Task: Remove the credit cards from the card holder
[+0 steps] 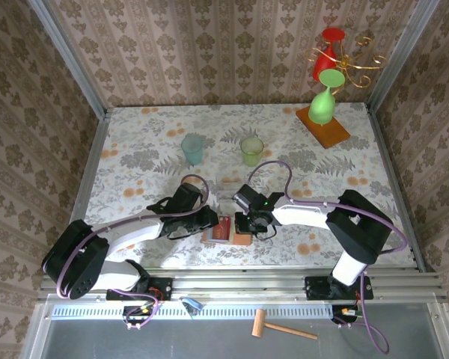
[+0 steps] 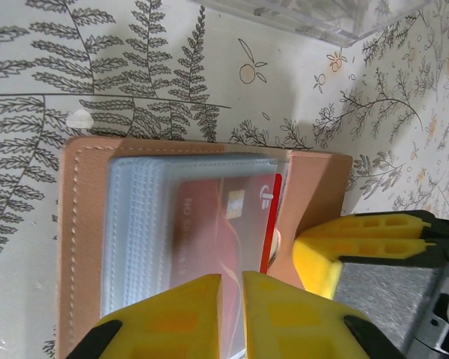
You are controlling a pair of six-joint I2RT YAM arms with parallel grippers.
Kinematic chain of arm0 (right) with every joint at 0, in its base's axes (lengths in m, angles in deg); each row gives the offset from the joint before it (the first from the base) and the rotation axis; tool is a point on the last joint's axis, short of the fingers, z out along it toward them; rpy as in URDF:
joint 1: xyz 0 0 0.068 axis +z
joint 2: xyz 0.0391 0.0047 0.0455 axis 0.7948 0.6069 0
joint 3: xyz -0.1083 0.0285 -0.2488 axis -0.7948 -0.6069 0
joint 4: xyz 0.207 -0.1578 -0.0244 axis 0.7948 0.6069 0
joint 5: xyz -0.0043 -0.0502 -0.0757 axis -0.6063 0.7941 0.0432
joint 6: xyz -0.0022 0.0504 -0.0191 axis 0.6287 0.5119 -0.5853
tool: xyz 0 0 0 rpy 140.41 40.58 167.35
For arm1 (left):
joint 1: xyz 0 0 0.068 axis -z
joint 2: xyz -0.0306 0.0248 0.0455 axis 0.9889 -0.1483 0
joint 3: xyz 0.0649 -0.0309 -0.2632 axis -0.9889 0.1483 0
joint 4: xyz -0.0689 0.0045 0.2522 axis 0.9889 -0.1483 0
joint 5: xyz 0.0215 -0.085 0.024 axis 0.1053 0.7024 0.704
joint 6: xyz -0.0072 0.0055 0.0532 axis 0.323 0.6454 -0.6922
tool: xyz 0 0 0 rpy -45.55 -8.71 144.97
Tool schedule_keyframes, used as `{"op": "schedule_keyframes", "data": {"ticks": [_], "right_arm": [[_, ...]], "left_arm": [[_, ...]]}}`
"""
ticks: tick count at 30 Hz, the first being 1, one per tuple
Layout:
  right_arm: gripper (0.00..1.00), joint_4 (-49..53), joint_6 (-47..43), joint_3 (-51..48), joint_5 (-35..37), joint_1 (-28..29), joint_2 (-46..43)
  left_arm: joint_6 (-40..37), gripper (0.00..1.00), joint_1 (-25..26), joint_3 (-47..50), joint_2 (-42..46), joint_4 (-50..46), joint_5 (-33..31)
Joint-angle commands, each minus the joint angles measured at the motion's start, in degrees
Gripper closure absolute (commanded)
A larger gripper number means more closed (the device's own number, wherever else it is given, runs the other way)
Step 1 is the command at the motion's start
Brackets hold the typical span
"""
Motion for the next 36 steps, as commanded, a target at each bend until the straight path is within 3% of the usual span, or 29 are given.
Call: {"op": "schedule_keyframes", "data": {"ticks": [1, 20, 27, 36], "right_arm": [[0.88, 0.8, -2.54, 1.52, 1.34, 0.2, 2.46], [0.88, 7.68, -9.74, 6.09, 5.24, -0.06, 2.98], [0.87, 7.21, -8.3, 6.33, 3.31, 0.03, 0.56], [0.84, 0.68, -4.48, 5.14, -4.63, -0.16, -1.14]], "left_arm": [[0.67, 0.85, 0.5, 0.18, 0.39, 0.52, 1.04], [-0.52, 0.84, 1.27, 0.02, -2.68, -1.3, -0.19], [-1.46, 0.85, 1.18, 0.32, -2.88, -3.14, -1.63], [-2.27, 0.85, 0.7, 0.26, -2.72, -3.7, -2.74]]}}
